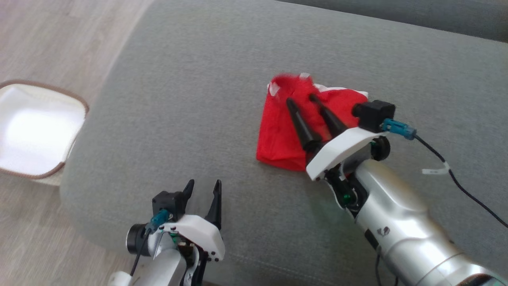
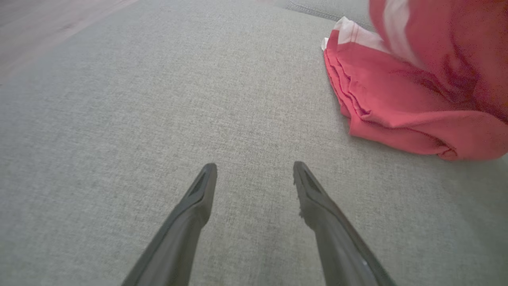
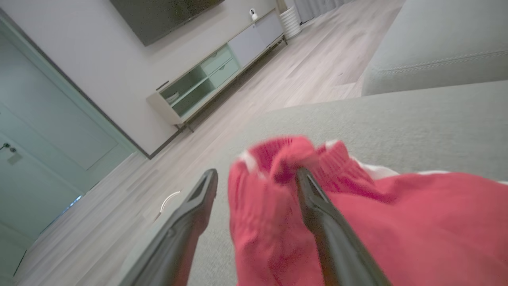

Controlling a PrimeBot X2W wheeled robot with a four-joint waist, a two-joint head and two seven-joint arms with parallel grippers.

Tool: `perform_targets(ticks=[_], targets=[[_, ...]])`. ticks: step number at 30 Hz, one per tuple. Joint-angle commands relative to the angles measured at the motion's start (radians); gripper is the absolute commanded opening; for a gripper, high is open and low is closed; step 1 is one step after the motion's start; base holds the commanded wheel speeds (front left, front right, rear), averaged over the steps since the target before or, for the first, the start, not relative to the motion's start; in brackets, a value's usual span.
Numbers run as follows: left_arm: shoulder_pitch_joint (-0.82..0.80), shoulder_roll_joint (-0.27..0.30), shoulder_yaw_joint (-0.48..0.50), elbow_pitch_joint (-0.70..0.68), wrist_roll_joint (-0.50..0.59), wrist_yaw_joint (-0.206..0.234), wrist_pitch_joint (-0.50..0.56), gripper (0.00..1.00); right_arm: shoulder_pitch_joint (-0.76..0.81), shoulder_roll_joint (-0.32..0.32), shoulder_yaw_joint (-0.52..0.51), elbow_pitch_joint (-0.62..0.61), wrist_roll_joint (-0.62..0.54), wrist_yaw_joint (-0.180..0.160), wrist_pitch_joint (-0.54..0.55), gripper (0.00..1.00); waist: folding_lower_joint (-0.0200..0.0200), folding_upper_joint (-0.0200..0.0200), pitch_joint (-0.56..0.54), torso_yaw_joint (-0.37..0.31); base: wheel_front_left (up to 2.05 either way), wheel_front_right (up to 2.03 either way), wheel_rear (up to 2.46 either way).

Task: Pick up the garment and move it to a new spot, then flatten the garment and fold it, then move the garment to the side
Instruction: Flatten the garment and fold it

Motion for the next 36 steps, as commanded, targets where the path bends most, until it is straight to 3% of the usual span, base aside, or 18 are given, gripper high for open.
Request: perform_targets(ticks=[1, 8, 15, 21, 26, 36], targets=[[-0.029, 0.009, 0.038, -0.033, -0.003, 0.007, -0.005, 1.00, -0.030, 0.017, 0.005, -0.019, 0.009, 0.007, -0.019, 1.00, 0.0000, 0.0000, 0.000, -0.014, 0.00, 0.00, 0.00], [-0.035, 0.009, 0.080, -0.049, 0.026, 0.012, -0.005, 1.00, -0.044, 0.017, -0.066, 0.024, -0.009, 0.007, -0.067, 1.00, 0.0000, 0.0000, -0.002, -0.109, 0.00, 0.00, 0.00], [-0.037, 0.009, 0.147, -0.090, 0.095, 0.031, -0.005, 1.00, 0.036, 0.017, -0.372, -0.035, -0.285, 0.007, -0.068, 1.00, 0.0000, 0.0000, -0.009, -0.196, 0.00, 0.00, 0.00], [-0.012, 0.009, 0.205, -0.124, 0.166, 0.047, -0.005, 1.00, 0.165, 0.017, -0.527, -0.124, -0.471, 0.007, -0.068, 1.00, 0.0000, 0.0000, -0.021, -0.249, 0.00, 0.00, 0.00], [0.019, 0.009, 0.240, -0.140, 0.199, 0.047, -0.005, 1.00, 0.257, 0.017, -0.583, -0.171, -0.561, 0.007, -0.068, 1.00, 0.0000, 0.0000, -0.042, -0.276, 0.00, 0.00, 0.00], [0.100, 0.009, 0.297, -0.167, 0.223, 0.055, -0.005, 1.00, 0.377, 0.017, -0.587, -0.193, -0.600, 0.007, -0.068, 1.00, 0.0000, 0.0000, -0.109, -0.295, 0.00, 0.00, 0.00]])
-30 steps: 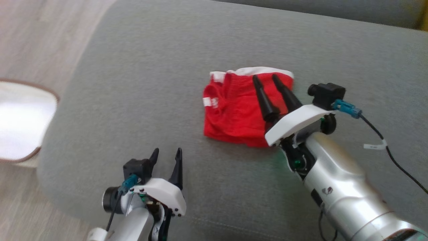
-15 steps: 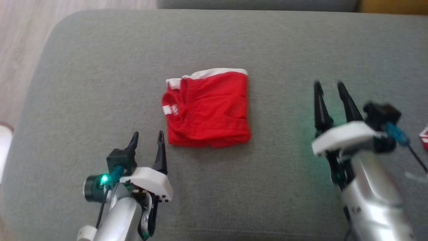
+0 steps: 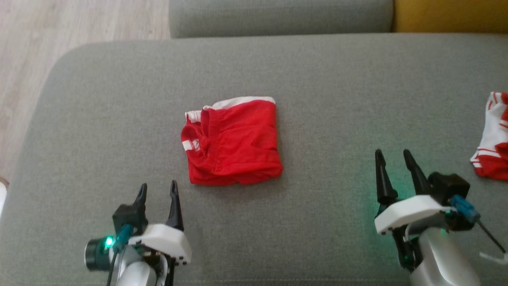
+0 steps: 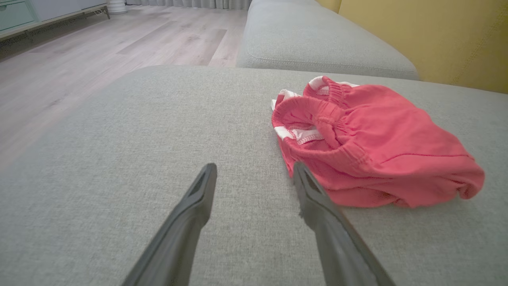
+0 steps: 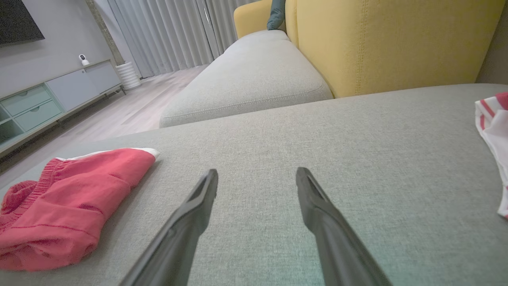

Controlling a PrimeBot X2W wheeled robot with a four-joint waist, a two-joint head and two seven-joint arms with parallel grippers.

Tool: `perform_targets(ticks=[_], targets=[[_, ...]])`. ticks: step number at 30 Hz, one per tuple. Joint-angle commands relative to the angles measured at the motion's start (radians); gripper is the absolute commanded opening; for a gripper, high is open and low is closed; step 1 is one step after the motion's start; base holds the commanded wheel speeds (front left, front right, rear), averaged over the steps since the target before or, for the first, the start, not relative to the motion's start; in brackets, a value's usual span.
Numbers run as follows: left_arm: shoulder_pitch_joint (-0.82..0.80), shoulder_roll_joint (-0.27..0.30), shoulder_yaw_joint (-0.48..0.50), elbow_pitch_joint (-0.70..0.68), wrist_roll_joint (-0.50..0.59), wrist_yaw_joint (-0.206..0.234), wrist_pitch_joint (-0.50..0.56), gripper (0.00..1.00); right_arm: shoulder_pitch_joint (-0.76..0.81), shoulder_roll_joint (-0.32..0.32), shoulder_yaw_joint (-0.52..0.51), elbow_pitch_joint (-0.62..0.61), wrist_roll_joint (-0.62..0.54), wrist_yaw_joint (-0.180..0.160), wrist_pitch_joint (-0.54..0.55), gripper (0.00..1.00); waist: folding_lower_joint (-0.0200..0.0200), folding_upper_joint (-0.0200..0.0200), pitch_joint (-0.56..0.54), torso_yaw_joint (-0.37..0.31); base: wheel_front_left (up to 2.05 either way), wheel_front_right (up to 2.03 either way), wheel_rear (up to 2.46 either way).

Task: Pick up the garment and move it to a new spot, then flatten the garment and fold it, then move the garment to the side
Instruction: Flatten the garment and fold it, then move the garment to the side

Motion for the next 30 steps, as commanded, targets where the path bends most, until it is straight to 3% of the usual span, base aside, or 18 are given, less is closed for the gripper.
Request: perform_targets(ticks=[1, 8, 15, 24, 30], targets=[[-0.012, 0.008, 0.041, -0.037, 0.010, 0.005, -0.005, 1.00, -0.015, 0.006, 0.026, -0.034, -0.008, 0.007, -0.011, 1.00, 0.0000, 0.0000, -0.018, -0.002, 0.00, 0.00, 0.00], [0.041, 0.008, 0.061, -0.071, 0.025, -0.002, -0.005, 1.00, 0.020, 0.006, 0.057, -0.032, 0.004, 0.007, -0.011, 1.00, 0.0000, 0.0000, -0.042, 0.002, 0.00, 0.00, 0.00], [0.024, 0.008, 0.028, -0.094, 0.019, -0.010, -0.005, 1.00, -0.006, 0.006, 0.094, -0.009, 0.012, 0.007, -0.011, 1.00, 0.0000, 0.0000, 0.002, 0.036, 0.00, 0.00, 0.00], [-0.030, 0.008, -0.050, -0.094, -0.003, -0.024, -0.005, 1.00, -0.188, 0.006, 0.244, 0.110, 0.064, 0.007, -0.004, 1.00, 0.0000, 0.0000, 0.096, 0.145, 0.00, 0.00, 0.00], [-0.058, 0.008, -0.093, -0.088, -0.016, -0.024, -0.005, 1.00, -0.320, 0.006, 0.278, 0.243, 0.120, 0.007, 0.004, 1.00, 0.0000, 0.0000, 0.141, 0.232, 0.00, 0.00, 0.00]])
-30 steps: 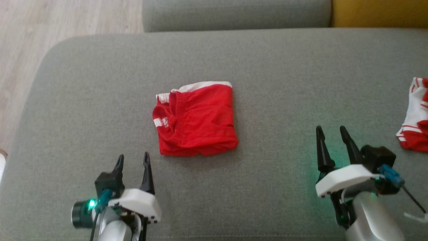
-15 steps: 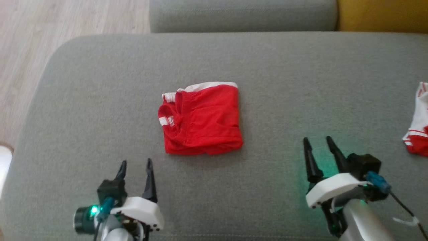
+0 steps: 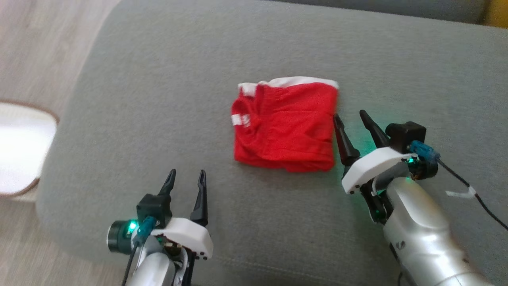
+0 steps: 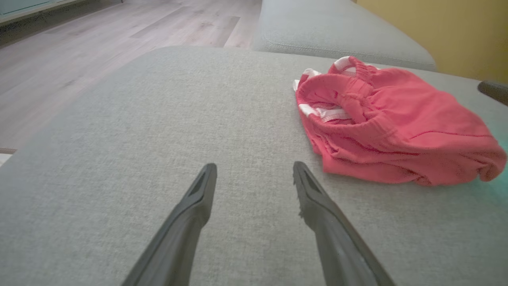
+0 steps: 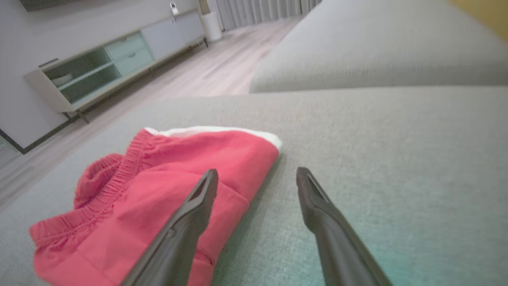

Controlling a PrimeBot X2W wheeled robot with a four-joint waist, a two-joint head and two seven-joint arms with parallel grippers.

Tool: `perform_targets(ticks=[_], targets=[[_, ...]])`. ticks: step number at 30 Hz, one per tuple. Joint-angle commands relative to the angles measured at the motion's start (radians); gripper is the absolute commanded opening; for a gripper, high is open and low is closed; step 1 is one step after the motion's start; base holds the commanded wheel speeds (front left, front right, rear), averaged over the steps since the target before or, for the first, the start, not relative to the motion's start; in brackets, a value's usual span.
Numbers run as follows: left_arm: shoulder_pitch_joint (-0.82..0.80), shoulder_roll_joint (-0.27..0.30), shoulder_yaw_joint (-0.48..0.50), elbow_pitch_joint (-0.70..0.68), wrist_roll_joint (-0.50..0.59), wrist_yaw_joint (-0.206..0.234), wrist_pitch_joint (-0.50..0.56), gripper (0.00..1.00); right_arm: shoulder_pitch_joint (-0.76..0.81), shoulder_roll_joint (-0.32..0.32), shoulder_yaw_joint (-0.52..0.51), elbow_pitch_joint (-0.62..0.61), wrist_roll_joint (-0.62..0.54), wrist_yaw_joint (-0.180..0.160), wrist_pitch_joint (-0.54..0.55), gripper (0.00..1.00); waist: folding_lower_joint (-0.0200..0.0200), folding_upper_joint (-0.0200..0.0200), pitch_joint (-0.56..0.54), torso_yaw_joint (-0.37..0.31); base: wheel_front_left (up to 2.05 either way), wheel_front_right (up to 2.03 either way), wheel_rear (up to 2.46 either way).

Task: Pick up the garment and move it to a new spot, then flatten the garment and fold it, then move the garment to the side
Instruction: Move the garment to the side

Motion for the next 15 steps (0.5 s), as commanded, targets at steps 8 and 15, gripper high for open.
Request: perform_targets(ticks=[8, 15], targets=[[-0.037, 0.008, 0.016, -0.030, -0.014, 0.005, -0.005, 1.00, -0.088, 0.007, 0.078, 0.150, 0.066, 0.007, 0.030, 0.43, 0.0000, 0.0000, 0.053, 0.086, 0.00, 0.00, 0.00], [-0.039, 0.008, 0.018, -0.035, -0.011, 0.005, -0.005, 1.00, -0.117, 0.007, 0.133, 0.163, 0.097, 0.007, 0.002, 0.00, 0.0000, 0.0000, 0.044, 0.031, 0.00, 0.00, 0.00]])
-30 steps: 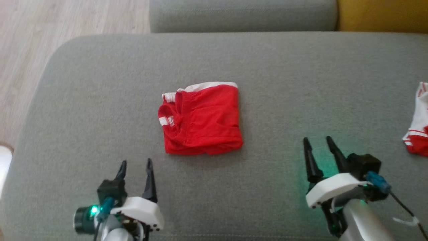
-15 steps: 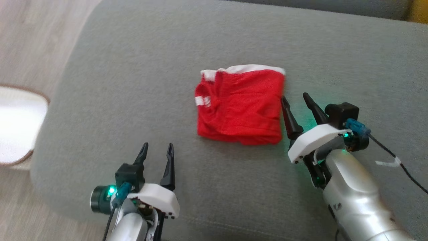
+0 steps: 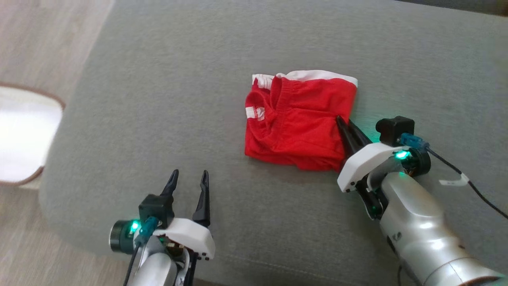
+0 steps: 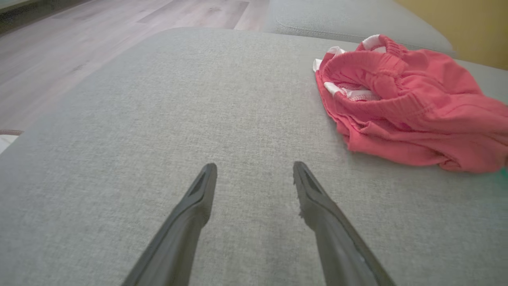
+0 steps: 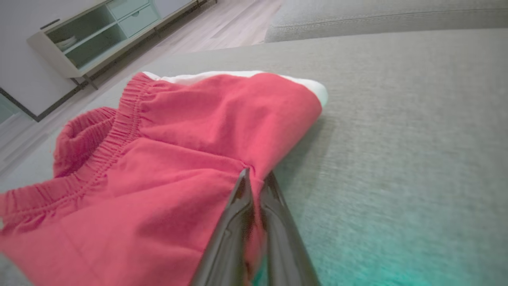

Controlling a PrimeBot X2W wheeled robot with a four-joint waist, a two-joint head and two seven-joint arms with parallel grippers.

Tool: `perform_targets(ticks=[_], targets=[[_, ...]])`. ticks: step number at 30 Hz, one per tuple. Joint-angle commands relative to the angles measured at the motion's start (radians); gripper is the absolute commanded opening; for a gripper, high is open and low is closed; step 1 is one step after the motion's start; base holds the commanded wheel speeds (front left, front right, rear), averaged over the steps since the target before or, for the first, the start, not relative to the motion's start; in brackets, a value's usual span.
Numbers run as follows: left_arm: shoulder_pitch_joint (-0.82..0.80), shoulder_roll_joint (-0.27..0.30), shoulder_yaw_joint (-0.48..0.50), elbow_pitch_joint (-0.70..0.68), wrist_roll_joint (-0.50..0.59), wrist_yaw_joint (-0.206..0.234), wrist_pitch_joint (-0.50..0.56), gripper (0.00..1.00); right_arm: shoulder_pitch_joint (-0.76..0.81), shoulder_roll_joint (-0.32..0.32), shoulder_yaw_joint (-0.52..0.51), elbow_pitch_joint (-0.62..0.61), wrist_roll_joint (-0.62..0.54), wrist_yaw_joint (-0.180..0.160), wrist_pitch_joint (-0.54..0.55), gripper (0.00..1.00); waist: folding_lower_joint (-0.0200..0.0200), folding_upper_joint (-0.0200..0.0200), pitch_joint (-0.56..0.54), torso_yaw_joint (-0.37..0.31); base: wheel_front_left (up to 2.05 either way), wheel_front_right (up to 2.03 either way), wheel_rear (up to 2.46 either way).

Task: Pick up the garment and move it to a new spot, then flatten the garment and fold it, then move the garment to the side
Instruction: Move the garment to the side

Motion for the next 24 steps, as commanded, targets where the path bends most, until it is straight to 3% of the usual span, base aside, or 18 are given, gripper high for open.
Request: perform_targets(ticks=[1, 8, 9, 17, 24], targets=[[-0.039, 0.008, 0.035, -0.032, 0.000, 0.004, -0.005, 1.00, -0.015, 0.013, 0.016, -0.016, 0.006, 0.006, -0.019, 0.00, 0.0000, 0.0000, -0.015, -0.043, 0.00, 0.00, 0.00], [-0.063, 0.008, 0.048, -0.020, 0.020, -0.010, -0.005, 1.00, 0.000, 0.013, 0.021, -0.039, 0.009, 0.006, -0.030, 0.00, 0.0000, 0.0000, -0.054, -0.239, 0.00, 0.00, 0.00], [-0.074, 0.008, 0.053, -0.017, 0.025, -0.013, -0.005, 1.00, 0.010, 0.013, 0.012, -0.054, 0.007, 0.006, -0.030, 0.00, 0.0000, 0.0000, -0.057, -0.308, 0.00, 0.00, 0.00], [-0.094, 0.008, 0.086, -0.005, 0.046, -0.022, -0.005, 1.00, 0.060, 0.013, 0.020, -0.117, 0.019, 0.006, -0.031, 0.00, 0.0000, 0.0000, -0.052, -0.591, 0.00, 0.00, 0.00], [-0.103, 0.008, 0.106, 0.011, 0.075, -0.042, -0.005, 1.00, 0.071, 0.013, 0.038, -0.186, 0.005, 0.006, -0.031, 0.00, 0.0000, 0.0000, -0.025, -0.774, 0.00, 0.00, 0.00]])
